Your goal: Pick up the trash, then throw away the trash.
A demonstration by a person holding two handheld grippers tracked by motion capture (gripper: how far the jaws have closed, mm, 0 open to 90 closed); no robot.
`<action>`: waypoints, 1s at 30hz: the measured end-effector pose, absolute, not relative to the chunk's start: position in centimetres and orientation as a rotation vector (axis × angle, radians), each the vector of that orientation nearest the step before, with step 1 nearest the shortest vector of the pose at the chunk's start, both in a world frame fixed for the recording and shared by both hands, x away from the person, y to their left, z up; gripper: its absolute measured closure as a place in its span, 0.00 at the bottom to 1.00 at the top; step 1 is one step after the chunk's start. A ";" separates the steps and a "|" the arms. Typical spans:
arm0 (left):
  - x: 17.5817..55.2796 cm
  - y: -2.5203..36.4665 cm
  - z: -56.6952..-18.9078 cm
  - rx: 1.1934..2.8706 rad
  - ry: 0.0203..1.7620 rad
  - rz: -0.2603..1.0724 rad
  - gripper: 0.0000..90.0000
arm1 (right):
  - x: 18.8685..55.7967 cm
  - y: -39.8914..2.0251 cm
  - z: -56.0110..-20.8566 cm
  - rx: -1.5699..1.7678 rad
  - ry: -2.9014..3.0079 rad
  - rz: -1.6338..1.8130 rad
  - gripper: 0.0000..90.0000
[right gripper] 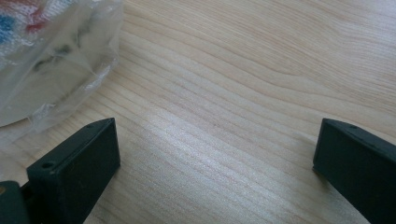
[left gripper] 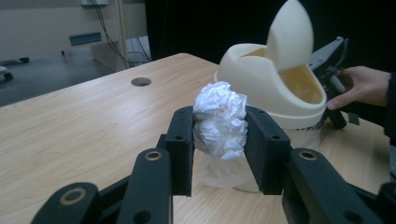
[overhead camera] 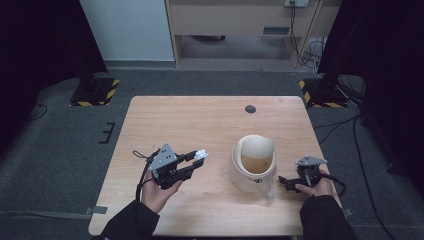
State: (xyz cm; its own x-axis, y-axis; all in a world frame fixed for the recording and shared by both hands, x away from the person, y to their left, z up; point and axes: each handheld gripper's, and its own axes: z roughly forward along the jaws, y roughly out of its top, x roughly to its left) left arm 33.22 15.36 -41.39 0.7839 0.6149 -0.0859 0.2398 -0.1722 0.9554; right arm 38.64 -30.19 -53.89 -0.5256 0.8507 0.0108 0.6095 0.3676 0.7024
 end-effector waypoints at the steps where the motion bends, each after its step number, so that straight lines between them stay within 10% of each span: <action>1: 33.1 15.2 -41.2 1.749 0.661 0.378 0.71 | 38.6 -30.2 -53.9 1.277 2.280 0.943 0.01; 30: 30.7 11.4 -41.0 1.787 0.535 0.293 0.71 | 38.7 -30.2 -53.9 1.275 2.280 0.942 0.01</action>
State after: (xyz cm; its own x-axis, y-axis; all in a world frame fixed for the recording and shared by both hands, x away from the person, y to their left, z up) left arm 30.73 11.39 -40.98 0.8630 0.4993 -0.0768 0.2049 -0.2069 0.9567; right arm 38.65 -30.20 -53.90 -0.5268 0.8499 0.0085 0.6079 0.3698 0.7027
